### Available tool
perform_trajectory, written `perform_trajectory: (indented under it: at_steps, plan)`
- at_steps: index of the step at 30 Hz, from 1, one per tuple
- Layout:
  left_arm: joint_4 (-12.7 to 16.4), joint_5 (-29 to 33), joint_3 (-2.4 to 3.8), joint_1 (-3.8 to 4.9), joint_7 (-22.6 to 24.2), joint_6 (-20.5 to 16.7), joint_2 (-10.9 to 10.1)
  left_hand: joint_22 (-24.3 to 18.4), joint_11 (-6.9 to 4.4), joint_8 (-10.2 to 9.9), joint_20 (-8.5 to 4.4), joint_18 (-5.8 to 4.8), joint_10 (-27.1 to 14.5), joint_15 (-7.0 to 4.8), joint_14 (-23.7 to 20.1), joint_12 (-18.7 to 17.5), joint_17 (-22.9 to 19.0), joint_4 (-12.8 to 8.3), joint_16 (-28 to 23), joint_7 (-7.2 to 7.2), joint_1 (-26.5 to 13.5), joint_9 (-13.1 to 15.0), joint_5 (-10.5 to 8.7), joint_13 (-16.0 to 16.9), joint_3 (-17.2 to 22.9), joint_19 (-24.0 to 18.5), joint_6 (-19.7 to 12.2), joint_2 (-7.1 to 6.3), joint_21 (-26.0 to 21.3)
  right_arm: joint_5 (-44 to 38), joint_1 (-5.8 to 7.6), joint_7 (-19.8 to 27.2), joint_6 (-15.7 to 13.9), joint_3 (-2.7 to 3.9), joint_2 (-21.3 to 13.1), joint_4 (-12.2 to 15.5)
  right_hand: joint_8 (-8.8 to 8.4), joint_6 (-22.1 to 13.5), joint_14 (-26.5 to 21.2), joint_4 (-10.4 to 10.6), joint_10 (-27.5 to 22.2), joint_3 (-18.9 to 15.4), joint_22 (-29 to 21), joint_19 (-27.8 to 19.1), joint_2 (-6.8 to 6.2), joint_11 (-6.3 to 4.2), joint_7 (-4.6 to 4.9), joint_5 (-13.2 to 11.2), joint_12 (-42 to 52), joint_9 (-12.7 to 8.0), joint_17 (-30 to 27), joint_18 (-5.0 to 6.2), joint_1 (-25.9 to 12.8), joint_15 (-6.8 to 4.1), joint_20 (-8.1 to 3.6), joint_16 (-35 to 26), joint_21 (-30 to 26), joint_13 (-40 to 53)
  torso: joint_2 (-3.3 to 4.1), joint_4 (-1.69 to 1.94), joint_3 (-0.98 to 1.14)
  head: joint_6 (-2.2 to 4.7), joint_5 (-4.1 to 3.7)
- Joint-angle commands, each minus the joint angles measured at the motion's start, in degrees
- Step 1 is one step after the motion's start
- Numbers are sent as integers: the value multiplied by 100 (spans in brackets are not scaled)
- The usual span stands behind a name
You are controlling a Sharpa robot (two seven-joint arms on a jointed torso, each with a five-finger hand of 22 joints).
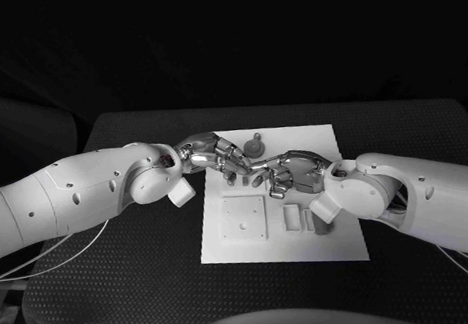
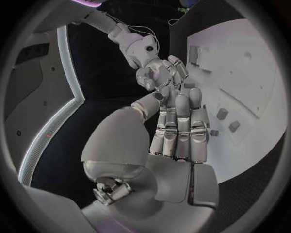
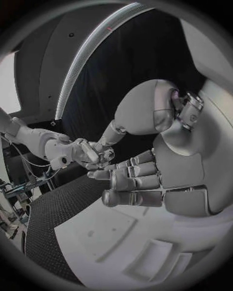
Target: Assemble the parts on the task board
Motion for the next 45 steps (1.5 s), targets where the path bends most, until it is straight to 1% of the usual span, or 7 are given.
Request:
perform_trajectory:
  at_steps: [1,12,21,23,27,33,45]
  plan:
    - [33,-4,4,4,100,-7,18,79,12,19,-12,105,42,-14,2,7,8,-3,-17,-5,-38,9,20,5,33,35,22,11,30,110,-7,115,144,0,34,-28,-40,-217,-16,18,-37,3,40,-37,27,7,162,-8,-33,-12,10,456,-49,30,-11,-16,-29,-10,0,8,-1,6,-3]
    - [40,-4,4,4,89,28,29,81,12,19,-12,105,43,-14,2,7,11,-2,-15,-5,-40,12,20,8,40,35,22,13,31,110,-14,187,223,0,61,-27,-20,-207,-28,-50,-45,30,59,-45,139,10,162,-9,-26,-43,18,456,9,33,-11,1,-23,-13,-1,0,-2,-1,5]
    - [38,-4,4,4,77,27,26,83,12,20,-13,105,45,-14,2,7,13,-3,-14,-5,-41,15,20,11,46,35,21,13,32,28,-16,173,306,1,63,-24,295,224,-2,-411,99,91,97,-34,530,-82,26,-8,83,61,14,456,261,-56,-7,18,11,20,-2,0,-2,-4,7]
    - [38,-4,4,4,76,27,30,83,12,20,-13,105,46,-14,2,7,13,-3,-13,-5,-41,15,19,11,47,35,21,13,32,-2,-17,168,314,1,64,-17,346,285,7,-453,155,104,99,-30,566,-109,-4,-8,120,92,9,456,326,-80,-7,15,17,36,-2,0,-2,-4,7]
    - [36,-9,3,4,64,34,40,84,11,19,-14,105,45,-15,2,6,14,-4,-12,-5,-41,16,20,12,50,36,20,12,33,-5,-18,176,294,1,77,-18,424,363,23,-464,251,108,103,-29,593,-156,-54,-8,184,151,0,456,457,-125,-8,4,28,66,-1,3,-1,-15,7]
    - [46,-61,3,4,61,47,46,86,11,20,-16,106,45,-16,3,5,16,-5,-10,-6,-37,19,20,15,58,36,19,10,34,0,-18,193,301,1,88,-23,445,380,33,-457,277,91,103,-26,596,-168,-65,-10,201,169,-3,456,466,-137,-5,1,31,74,-1,3,-2,-21,3]
    - [52,-345,3,4,35,60,47,92,9,21,-18,106,48,-18,4,4,22,-6,-5,-7,-29,26,20,21,75,36,19,2,38,78,-18,229,320,1,86,-21,445,350,42,-406,271,12,91,-19,485,-165,-57,-8,199,188,-14,456,325,-135,13,-18,22,73,-2,4,-5,-26,-2]
